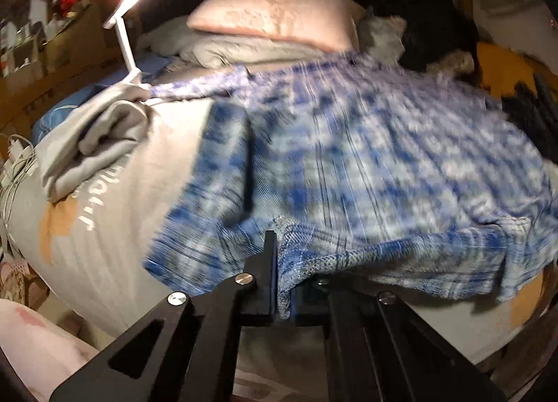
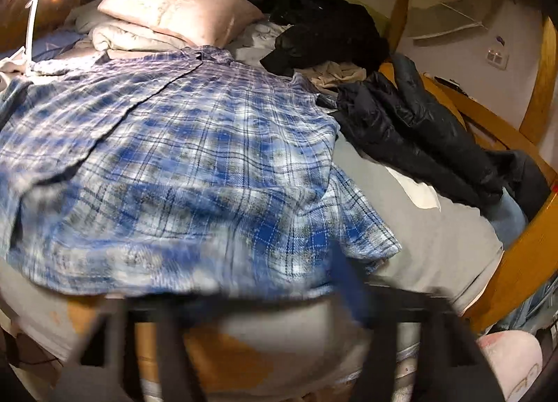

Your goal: Fold large clothes

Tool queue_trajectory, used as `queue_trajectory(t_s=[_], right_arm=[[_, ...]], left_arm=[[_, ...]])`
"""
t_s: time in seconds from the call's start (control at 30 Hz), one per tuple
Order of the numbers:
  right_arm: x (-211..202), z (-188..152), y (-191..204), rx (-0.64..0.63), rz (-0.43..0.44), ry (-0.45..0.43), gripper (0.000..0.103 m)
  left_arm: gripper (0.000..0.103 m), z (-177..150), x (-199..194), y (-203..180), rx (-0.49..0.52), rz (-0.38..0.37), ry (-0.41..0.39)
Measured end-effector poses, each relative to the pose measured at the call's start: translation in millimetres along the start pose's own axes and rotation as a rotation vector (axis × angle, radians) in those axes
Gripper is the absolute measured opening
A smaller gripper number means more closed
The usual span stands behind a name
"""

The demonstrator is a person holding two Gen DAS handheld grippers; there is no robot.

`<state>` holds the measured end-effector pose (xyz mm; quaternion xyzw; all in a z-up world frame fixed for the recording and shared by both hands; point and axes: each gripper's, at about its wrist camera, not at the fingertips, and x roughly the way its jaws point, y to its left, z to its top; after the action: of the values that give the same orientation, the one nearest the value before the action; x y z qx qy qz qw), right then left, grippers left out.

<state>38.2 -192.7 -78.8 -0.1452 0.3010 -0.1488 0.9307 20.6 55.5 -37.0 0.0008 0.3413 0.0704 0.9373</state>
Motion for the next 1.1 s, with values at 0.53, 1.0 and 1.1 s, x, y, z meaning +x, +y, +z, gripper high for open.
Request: queue_trajectory(t_s=[0.53,1.0,1.1], right_arm=[[-25.0,121.0,-40.9,0.037,0.125,-0.187,0.003],[126.0,155.2,-11.5,0.086,0.241,0.047,0.006],[130.3,156.9,-6.5,0.064,0.236,0.059,0.032]], left_arm=[[0.004,117.3,17.4,-19.0,0.259,0.044,0.017],[0.017,159.7,156.8,-18.1,0.140,-0.158,0.270],[0.046,161.6,152.6,-20.7,0.158,-0.183,0.248]])
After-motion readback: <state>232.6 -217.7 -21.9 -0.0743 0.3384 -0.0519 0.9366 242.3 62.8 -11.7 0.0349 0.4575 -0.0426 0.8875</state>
